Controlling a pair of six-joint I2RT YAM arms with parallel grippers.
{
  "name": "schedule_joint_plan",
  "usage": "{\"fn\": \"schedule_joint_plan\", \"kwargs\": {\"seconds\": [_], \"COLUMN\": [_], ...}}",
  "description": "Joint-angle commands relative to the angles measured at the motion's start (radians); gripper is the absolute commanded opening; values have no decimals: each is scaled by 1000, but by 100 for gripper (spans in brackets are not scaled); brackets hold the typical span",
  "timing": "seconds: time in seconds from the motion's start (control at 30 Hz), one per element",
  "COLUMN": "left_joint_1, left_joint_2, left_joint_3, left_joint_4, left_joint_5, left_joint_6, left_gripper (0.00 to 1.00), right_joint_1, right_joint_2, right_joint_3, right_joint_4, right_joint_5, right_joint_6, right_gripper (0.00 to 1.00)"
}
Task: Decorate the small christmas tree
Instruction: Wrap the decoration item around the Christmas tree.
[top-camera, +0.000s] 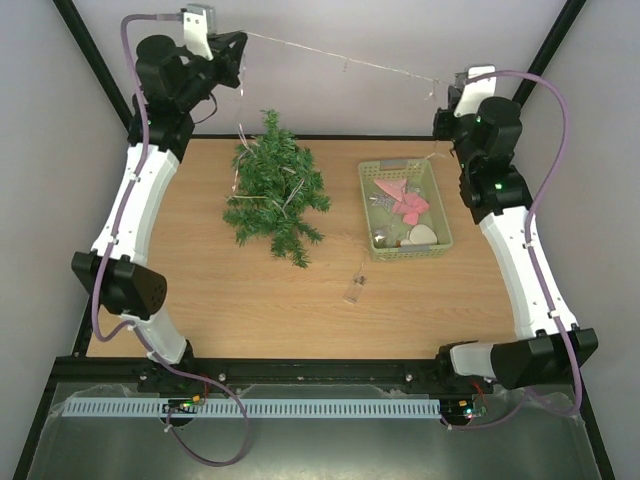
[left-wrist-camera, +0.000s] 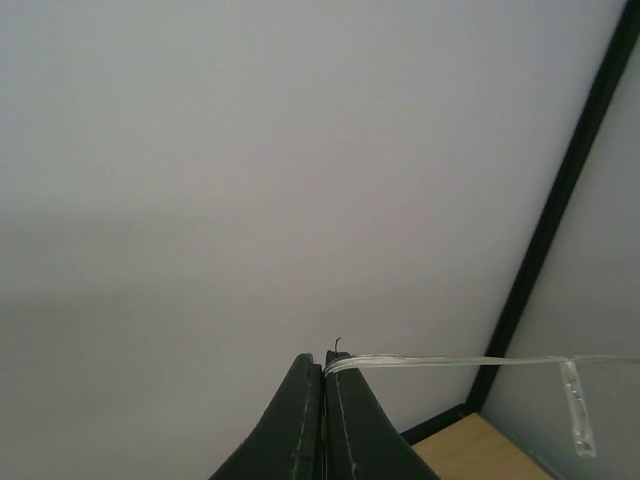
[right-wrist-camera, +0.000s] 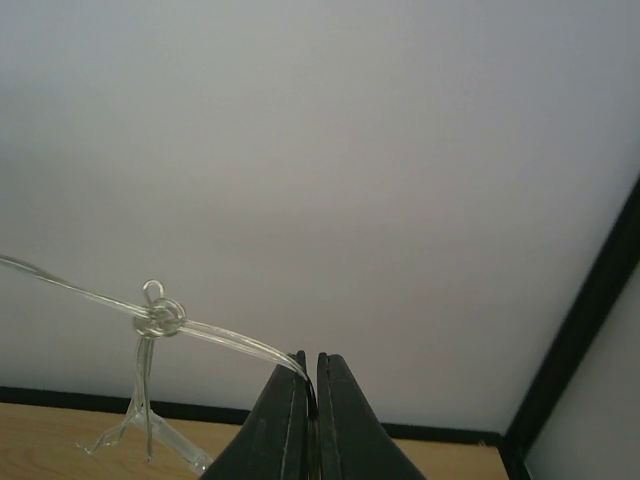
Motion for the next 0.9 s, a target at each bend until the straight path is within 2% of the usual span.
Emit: {"fn": "schedule_joint_plan", "kwargs": {"seconds": [0.0,0.3,0.43,0.57,0.77,0.87], "left_joint_1": [9,-58,-75,-120,-147,-168], "left_joint_2": [47,160,222,251,228,222], "left_joint_3": [91,149,191,219,216,219], "left_joint_4": [78,158,194,104,-40,-88], "left_joint_5": [-7,90,143,214,338,359], "left_joint_6": [-27,19,-48,-36,-61,-79], "left_gripper": [2,2,2,3,5,9], "right_joint_1": [-108,-205,-208,-207,-208,-208], "right_joint_2": [-79,-153,-162,-225,-309,-346], "right_joint_3": [-64,-97,-99,-129,-16,-16], "right_joint_4": [1,-33,-61,-88,-198,-199], "right_joint_5": [89,128,113,60,32,-44], "right_joint_6": [56,106,127,128,103,122], "right_gripper": [2,2,2,2,2,2]}}
